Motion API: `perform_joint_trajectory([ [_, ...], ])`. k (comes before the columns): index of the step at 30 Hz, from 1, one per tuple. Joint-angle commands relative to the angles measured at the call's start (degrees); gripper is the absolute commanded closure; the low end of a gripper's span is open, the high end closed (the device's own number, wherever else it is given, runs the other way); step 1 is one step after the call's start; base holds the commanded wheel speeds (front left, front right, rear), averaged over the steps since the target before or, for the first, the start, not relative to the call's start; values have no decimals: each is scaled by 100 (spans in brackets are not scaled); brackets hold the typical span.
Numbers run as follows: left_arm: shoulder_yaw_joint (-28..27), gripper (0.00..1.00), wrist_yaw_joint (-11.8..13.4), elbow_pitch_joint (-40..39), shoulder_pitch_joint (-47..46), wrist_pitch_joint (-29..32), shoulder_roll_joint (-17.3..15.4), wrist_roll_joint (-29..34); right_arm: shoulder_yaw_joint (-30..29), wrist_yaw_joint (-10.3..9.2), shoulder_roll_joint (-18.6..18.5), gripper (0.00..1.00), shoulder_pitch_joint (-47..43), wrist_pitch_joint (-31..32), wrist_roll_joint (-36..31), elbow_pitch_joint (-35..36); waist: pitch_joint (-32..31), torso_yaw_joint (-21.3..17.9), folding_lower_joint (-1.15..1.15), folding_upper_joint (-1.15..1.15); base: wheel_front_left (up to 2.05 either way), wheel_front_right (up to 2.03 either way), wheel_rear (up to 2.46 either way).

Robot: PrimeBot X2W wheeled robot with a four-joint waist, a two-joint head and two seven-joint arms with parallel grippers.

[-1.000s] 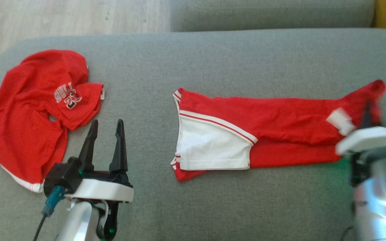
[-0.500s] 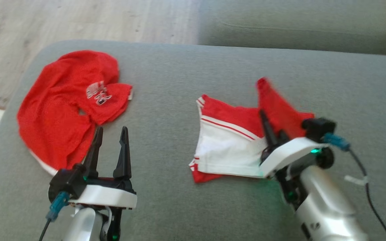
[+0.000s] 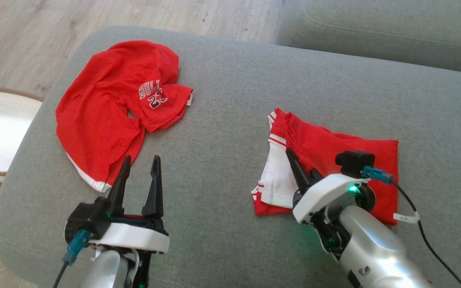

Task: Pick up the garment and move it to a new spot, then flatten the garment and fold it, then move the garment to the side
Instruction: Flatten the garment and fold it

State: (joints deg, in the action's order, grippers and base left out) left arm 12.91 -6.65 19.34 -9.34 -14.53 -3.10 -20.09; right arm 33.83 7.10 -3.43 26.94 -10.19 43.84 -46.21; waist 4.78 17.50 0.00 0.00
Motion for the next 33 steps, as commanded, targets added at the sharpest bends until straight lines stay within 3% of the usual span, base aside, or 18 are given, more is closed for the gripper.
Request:
perform_joint_trajectory([
  [1, -158, 0, -33, -152, -203, -47, -6, 20, 247, 39, 55, 100, 275, -149, 157, 66, 46, 55, 0, 0, 0, 0, 0],
  [2, -161, 0, -34, -151, -213, -47, -4, 18, 345, 39, 55, 100, 307, -180, 243, 22, 56, 69, 0, 0, 0, 0, 0],
  [3, -159, 0, -35, -131, -222, -47, -1, 15, 496, 39, 55, 71, 374, -247, 428, -88, 69, 84, 0, 0, 0, 0, 0],
  [4, -155, 0, -35, -113, -225, -47, 1, 10, 617, 39, 55, 0, 404, -261, 508, -109, 75, 87, 0, 0, 0, 0, 0],
  [9, -242, 0, -24, -133, -252, -47, 4, 1, 1089, 39, 55, 0, 608, -359, 891, 30, 94, -47, 0, 0, 0, 0, 0],
  [15, -372, 0, -28, -388, -259, -47, 8, 30, 1035, 39, 55, 0, 912, -467, 768, 66, 73, -340, 0, 0, 0, 0, 0],
  [21, -449, 0, -36, -714, -261, -47, 14, 70, -240, 39, 55, 0, 928, -479, -730, 297, 70, -756, 0, 0, 0, 0, 0],
  [27, -476, 0, -23, -879, -259, -47, 19, 105, -1697, 39, 54, 0, 165, -480, -2427, 1070, 89, -1050, 0, 0, 0, 0, 0],
  [33, -480, 0, -12, -857, -219, -47, 21, 62, -2448, 39, 54, 0, -635, -480, -3223, 1779, 110, -1230, 0, 0, 0, 0, 0],
])
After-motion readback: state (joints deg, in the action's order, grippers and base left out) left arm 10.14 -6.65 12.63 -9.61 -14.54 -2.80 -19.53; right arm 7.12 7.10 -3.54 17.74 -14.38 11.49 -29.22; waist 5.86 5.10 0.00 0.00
